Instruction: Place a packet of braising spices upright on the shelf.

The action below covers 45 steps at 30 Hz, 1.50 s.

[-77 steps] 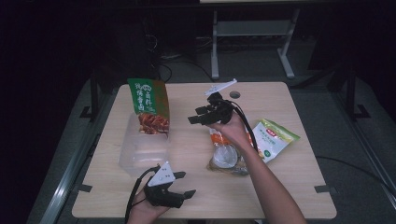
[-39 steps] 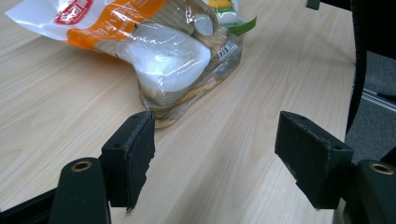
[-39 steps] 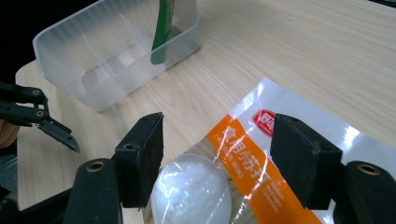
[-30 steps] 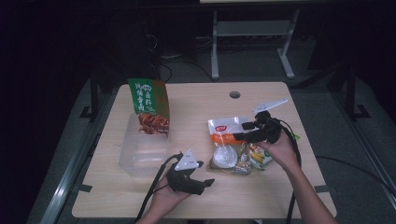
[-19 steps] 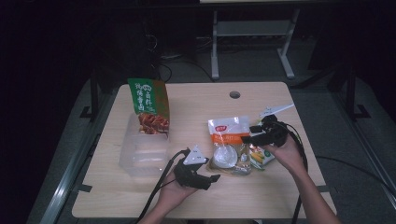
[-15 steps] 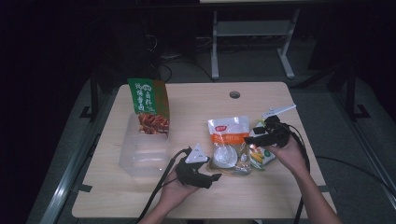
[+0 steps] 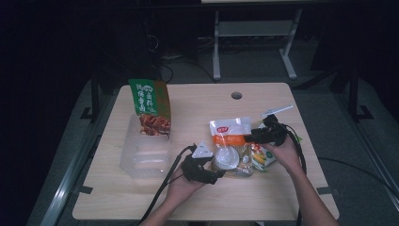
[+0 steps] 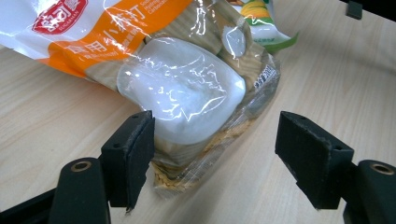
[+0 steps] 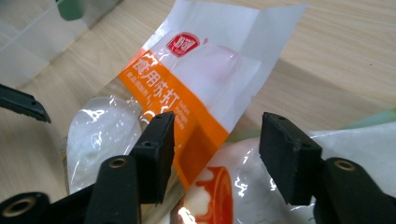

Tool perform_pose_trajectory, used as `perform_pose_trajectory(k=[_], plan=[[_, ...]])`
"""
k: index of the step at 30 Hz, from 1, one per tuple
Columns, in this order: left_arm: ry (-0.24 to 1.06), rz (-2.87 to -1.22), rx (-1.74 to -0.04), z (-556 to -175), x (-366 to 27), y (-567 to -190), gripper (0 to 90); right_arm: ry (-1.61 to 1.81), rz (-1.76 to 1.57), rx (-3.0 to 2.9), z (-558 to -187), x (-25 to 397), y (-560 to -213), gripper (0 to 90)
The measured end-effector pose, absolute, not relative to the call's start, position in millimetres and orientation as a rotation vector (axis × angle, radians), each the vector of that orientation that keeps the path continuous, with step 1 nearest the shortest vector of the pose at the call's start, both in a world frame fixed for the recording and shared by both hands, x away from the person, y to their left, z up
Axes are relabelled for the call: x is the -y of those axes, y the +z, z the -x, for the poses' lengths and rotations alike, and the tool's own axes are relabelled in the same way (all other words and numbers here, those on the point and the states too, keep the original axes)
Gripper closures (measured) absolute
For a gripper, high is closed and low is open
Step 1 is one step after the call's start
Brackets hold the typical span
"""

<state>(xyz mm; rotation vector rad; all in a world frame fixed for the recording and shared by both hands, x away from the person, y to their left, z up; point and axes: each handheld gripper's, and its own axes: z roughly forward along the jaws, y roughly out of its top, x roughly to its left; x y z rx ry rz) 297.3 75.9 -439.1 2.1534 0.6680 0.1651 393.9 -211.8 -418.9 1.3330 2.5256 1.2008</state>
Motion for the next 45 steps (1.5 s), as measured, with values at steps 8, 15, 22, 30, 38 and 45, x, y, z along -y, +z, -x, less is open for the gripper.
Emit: perform_pose_trajectory(k=[8,15,22,30,38,45], plan=[[0.155,-2.150,-0.696,-301,-75,-442,27.9,1.168,-1.275,-2.536,-393,202,-417,67.1],[0.155,-2.148,-0.718,-305,-76,-444,27.2,1.226,-1.224,-2.542,-389,198,-411,89.7],[0.134,-2.119,-0.765,-312,-77,-448,25.3,1.302,-1.136,-2.549,-375,201,-396,89.9],[0.066,-2.072,-0.823,-319,-76,-452,25.6,1.379,-0.990,-2.559,-350,203,-379,89.9],[-0.049,-2.046,-0.798,-325,-71,-449,52.6,1.427,-0.868,-2.582,-327,204,-371,89.9],[-0.034,-2.008,-0.779,-326,-78,-440,85.2,1.449,-0.881,-2.573,-329,207,-374,89.9]])
